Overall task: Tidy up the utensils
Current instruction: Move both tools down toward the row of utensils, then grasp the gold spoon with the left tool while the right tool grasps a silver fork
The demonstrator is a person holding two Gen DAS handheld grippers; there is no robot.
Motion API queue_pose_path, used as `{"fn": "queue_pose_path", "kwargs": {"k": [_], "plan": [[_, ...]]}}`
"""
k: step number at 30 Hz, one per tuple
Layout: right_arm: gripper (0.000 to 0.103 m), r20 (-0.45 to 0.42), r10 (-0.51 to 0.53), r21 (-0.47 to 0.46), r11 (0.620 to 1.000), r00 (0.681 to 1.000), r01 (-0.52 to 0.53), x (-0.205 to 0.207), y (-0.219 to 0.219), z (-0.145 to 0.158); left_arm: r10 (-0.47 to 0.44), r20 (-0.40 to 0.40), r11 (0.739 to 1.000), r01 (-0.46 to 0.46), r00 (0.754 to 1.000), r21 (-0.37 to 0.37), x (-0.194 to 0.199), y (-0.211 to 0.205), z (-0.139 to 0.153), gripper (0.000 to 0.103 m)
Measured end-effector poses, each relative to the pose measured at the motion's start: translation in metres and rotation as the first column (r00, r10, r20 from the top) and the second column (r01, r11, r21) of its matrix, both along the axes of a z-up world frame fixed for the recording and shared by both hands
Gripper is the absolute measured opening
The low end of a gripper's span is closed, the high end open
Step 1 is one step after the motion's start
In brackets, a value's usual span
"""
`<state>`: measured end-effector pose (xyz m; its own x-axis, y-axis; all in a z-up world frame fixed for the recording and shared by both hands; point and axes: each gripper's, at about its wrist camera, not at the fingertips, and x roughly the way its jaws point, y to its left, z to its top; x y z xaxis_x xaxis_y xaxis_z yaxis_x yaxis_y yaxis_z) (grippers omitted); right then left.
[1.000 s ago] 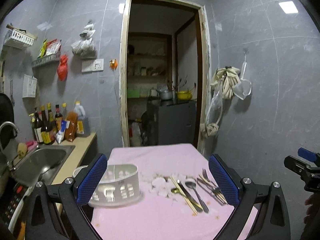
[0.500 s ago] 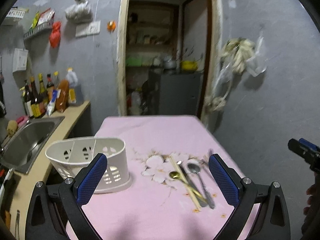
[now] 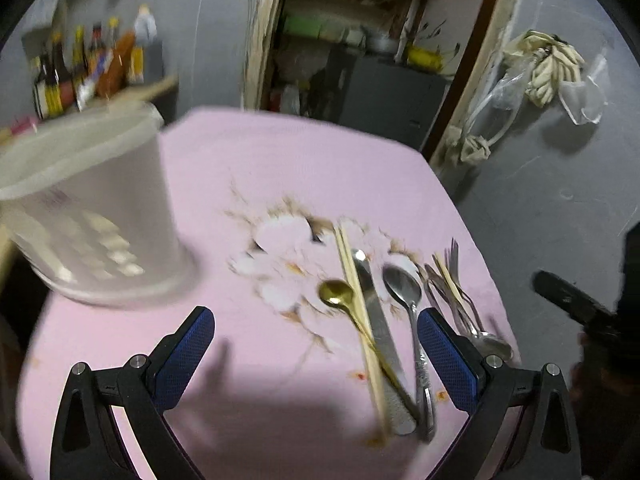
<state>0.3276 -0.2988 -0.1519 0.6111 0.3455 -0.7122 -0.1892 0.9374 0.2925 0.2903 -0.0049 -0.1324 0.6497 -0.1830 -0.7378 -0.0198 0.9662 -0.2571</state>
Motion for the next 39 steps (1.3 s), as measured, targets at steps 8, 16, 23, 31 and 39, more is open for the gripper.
{"fn": "queue_pose_path", "kwargs": {"k": [8,16,23,31,39], "plan": [[0.092,-0.04,0.187,0.092,0.979,0.982,-0.183,0.048,0.015,-0.034,-0.009,-0.099,0.994,-0.002,0.995,-0.108,0.033,-0.011,-0.031,0.064],[0.069,-0.02,0.337,0.146,0.932,0.941,-0.331,0.075,0.023,-0.041,-0.078,-0.124,0.991,0.064,0.989,-0.114,0.055,-0.024,-0.032,0.056],[0.064,-0.014,0.442,0.287,0.861,0.897,-0.42,0.096,0.019,-0.045,-0.023,-0.149,0.979,-0.008,0.989,-0.202,0.056,-0.003,-0.036,0.031],[0.06,-0.029,0.524,0.201,0.837,0.851,-0.509,0.09,0.028,-0.042,-0.011,-0.219,0.958,-0.053,0.976,-0.283,0.044,0.0,-0.043,0.027],[0.016,-0.052,0.457,0.18,0.879,0.888,-0.442,0.089,0.01,-0.047,-0.02,-0.226,0.954,-0.049,0.974,-0.296,0.059,-0.008,-0.044,0.024]]}}
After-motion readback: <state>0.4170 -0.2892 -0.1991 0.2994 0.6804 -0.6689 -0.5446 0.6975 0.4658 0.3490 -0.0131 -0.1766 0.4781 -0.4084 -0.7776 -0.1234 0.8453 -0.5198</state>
